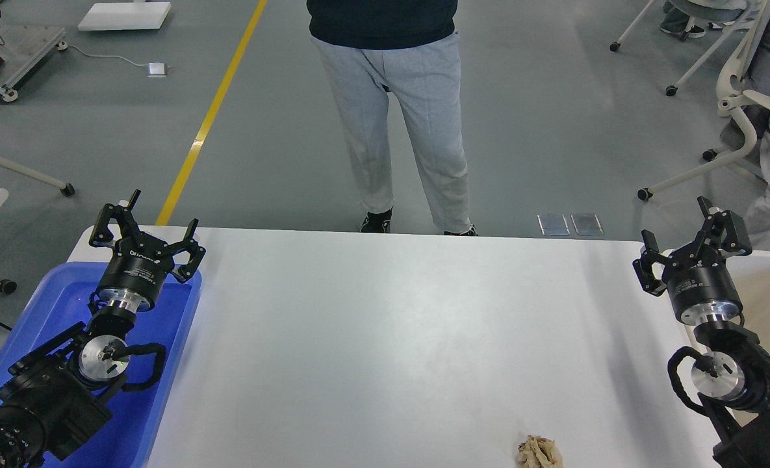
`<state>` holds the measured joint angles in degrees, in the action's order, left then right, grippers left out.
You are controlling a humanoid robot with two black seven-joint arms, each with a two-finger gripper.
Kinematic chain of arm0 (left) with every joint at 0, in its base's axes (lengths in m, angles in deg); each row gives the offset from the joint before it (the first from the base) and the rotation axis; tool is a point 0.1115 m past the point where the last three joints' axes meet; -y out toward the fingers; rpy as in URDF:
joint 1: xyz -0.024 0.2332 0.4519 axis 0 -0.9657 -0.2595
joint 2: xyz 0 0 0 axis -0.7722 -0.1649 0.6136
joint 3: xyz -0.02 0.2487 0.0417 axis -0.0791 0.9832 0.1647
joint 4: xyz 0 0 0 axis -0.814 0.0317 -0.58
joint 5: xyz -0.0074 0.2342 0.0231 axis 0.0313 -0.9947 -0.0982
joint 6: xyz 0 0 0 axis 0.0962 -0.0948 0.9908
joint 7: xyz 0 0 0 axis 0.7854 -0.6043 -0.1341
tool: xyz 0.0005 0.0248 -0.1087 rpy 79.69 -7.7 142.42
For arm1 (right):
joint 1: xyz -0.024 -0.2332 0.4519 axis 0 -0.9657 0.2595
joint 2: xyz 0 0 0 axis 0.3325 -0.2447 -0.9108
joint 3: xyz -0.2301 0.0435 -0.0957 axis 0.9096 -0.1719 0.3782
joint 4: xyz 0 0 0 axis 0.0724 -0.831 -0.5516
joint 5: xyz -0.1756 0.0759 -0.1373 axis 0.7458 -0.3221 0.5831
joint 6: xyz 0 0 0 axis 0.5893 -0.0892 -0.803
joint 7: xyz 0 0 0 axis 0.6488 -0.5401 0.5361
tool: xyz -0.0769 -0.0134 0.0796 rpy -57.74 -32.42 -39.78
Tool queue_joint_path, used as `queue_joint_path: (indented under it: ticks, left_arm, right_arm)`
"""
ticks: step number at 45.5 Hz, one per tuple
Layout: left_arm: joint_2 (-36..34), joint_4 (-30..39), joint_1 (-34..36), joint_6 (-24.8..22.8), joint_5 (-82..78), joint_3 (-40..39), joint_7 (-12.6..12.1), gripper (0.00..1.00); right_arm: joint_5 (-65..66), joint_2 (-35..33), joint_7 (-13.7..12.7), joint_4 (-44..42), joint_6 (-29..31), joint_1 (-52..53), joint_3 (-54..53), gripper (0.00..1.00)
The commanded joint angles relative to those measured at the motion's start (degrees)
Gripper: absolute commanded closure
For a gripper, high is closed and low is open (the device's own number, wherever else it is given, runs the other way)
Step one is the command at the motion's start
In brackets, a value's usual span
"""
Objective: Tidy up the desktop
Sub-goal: 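Raise the right gripper and open it above the table edge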
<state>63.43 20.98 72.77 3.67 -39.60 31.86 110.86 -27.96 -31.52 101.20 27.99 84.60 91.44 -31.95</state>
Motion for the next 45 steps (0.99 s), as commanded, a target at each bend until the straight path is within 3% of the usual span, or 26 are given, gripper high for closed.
queue_joint_path:
  ticks: [1, 20, 24, 31, 39, 45]
  left_arm:
    - [0.0, -0.05, -0.01, 0.0, -0.09, 0.0, 0.0, 0.0]
    - [0.09, -0.05, -0.01, 0.0, 0.0, 0.0, 0.0, 0.0]
    - [0.0, -0.05, -0.01, 0.0, 0.0, 0.0, 0.0, 0.0]
    - [0.0, 0.04, -0.01, 0.0, -0.09, 0.0, 0.0, 0.0]
    - [0.0, 0.04, 0.08, 0.0, 0.0, 0.0, 0.0, 0.0]
    - [0.0, 0.03, -0.01, 0.09, 0.0, 0.0, 0.0, 0.0]
  right_arm:
    - [-0.05, -0.23, 0.0, 0.07, -0.13, -0.12, -0.16, 0.01]
    - [-0.49, -1.28, -0.96, 2.08, -0.22, -0.56, 2.03, 0.01]
    - [-1.89, -3.74, -2.98, 6.12, -1.27, -1.26, 5.1, 0.01]
    - [-7.96, -11.03, -9.92, 18.59, -2.07, -4.51, 8.98, 0.01]
    - [-8.14, -20.08, -12.21, 26.33, -2.68, -5.65, 13.1, 0.01]
    - [-7.79, -30.19, -13.36, 37.23, -5.67, -6.79, 20.22, 0.01]
